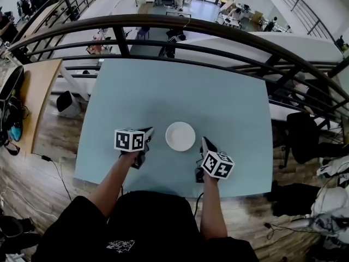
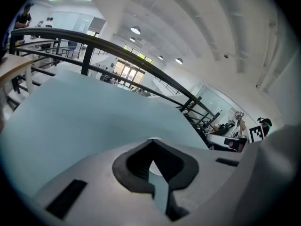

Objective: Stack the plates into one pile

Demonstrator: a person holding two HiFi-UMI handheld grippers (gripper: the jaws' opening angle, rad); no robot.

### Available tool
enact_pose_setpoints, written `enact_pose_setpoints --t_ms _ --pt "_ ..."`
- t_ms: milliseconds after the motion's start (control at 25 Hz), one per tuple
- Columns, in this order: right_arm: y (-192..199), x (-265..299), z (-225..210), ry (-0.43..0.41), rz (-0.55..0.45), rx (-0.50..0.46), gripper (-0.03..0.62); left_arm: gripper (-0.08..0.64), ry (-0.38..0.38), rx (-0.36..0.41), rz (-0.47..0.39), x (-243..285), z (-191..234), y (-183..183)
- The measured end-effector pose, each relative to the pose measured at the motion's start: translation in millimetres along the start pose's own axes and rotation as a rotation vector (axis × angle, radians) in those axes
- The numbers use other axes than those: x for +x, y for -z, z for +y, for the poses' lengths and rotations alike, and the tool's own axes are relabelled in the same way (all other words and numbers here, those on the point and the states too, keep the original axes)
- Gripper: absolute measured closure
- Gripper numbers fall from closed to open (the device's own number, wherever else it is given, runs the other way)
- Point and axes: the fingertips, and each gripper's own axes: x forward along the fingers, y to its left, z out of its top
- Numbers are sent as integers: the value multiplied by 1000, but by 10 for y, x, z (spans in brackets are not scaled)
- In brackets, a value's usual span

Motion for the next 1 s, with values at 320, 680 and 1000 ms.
enact_pose_setpoints --t_ms 320,680,1000 --pt "-535 -326 321 26 -180 -74 586 552 35 195 -136 -385 -262 -541" --pt "-1017 -715 595 28 -347 -157 586 552 64 403 -323 -732 -711 -1088" --pt "-1476 -1029 865 30 -472 -232 586 552 83 479 -461 -1112 -960 -1567"
